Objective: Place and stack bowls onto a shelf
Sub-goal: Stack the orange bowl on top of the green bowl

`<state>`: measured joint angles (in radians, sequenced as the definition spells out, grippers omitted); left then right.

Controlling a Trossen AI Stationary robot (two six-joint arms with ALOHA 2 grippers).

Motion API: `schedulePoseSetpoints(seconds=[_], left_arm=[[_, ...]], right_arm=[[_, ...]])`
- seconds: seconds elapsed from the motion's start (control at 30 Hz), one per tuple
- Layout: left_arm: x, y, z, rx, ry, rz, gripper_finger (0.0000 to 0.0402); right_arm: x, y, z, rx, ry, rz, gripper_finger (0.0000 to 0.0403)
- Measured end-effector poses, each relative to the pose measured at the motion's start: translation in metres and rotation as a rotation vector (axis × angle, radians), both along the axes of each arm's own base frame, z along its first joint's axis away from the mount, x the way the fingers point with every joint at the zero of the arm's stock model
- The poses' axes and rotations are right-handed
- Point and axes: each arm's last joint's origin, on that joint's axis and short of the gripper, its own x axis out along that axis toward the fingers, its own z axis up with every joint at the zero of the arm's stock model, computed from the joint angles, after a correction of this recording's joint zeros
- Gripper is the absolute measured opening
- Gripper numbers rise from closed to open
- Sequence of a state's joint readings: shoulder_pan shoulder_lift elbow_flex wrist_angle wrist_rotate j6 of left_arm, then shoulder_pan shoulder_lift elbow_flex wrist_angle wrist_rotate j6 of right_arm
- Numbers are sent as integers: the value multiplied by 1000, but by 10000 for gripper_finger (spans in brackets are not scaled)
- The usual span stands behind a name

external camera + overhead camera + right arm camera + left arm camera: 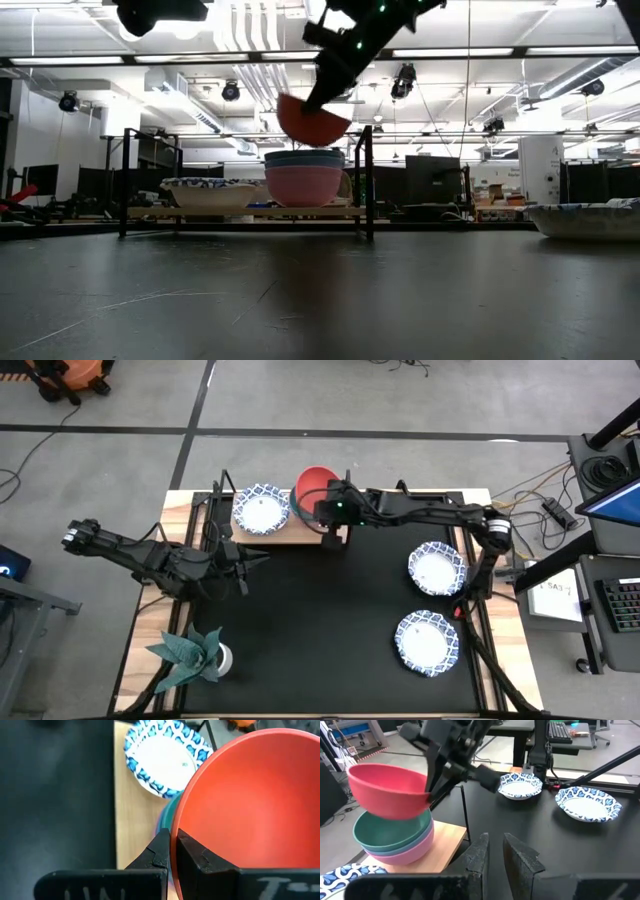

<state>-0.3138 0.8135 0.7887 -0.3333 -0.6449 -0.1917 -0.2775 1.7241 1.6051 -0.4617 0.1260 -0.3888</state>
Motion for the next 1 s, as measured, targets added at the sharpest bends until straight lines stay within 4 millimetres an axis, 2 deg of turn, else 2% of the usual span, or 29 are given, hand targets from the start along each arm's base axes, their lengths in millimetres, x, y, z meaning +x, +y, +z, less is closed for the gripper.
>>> schedulePoseSetpoints(seconds=[0.13, 0.4, 0.53, 0.77, 1.0], left_arm=[[0, 0, -1, 2, 7, 0, 37], [0, 0, -1, 3, 9, 0, 37], [0, 0, -1, 3, 8, 0, 37], [0, 0, -1, 3, 8, 0, 37], [0, 0, -1, 3, 8, 0, 37]], right_arm=[[7, -10, -10, -6, 32, -12, 9], [15, -16, -16, -5, 39, -19, 9], [16, -18, -18, -7, 47, -18, 27], [16, -19, -19, -2, 44, -26, 81], [13, -13, -8, 7, 10, -25, 81]])
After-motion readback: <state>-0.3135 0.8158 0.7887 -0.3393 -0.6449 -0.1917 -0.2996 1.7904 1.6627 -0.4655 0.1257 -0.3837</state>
